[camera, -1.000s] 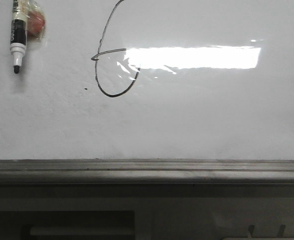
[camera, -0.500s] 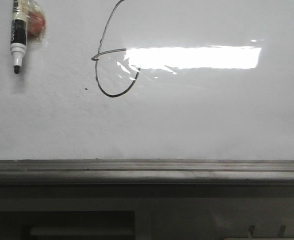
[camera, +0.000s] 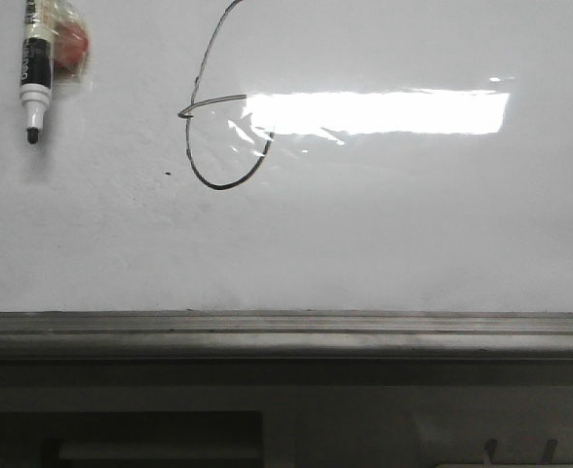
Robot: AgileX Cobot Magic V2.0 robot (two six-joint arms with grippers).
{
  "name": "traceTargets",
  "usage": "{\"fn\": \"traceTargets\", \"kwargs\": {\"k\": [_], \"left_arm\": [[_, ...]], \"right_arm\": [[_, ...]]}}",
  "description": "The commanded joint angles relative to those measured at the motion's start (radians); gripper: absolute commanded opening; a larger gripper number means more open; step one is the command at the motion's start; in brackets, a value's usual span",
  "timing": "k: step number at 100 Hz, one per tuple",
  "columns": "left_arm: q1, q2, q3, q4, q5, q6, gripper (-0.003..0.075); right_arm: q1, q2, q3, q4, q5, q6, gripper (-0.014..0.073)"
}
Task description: Write number 6 on whiteboard
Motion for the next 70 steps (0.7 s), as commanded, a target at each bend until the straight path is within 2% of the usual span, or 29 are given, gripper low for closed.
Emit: {"fn": "traceTargets", "kwargs": {"k": [1,12,27,46,70], "left_arm": [[0.033,-0.031,0.048,0.013,-0.072,-0.021,-0.0020],[0.047,-0.033,0.048,0.031,-0.054,-0.021,-0.0020],[0.007,-0.033,0.049,0.029,-0.050,-0.021,-0.0020],[0.012,-0.031,0.049,-0.075,-0.024,-0.021,-0.0020],[0.012,-0.031,0.048,-0.075,-0.024,-0.021,-0.0020]], "right_arm": [[-0.006,0.010,-0.026,0.010,-0.059,-0.009,-0.0067],[-0.006,0.010,-0.026,0.010,-0.059,-0.009,-0.0067],[-0.006,0.010,-0.026,0.010,-0.059,-0.009,-0.0067],[-0.006,0.010,-0.026,0.010,-0.059,-0.009,-0.0067],[-0.006,0.010,-0.026,0.010,-0.059,-0.009,-0.0067]]}}
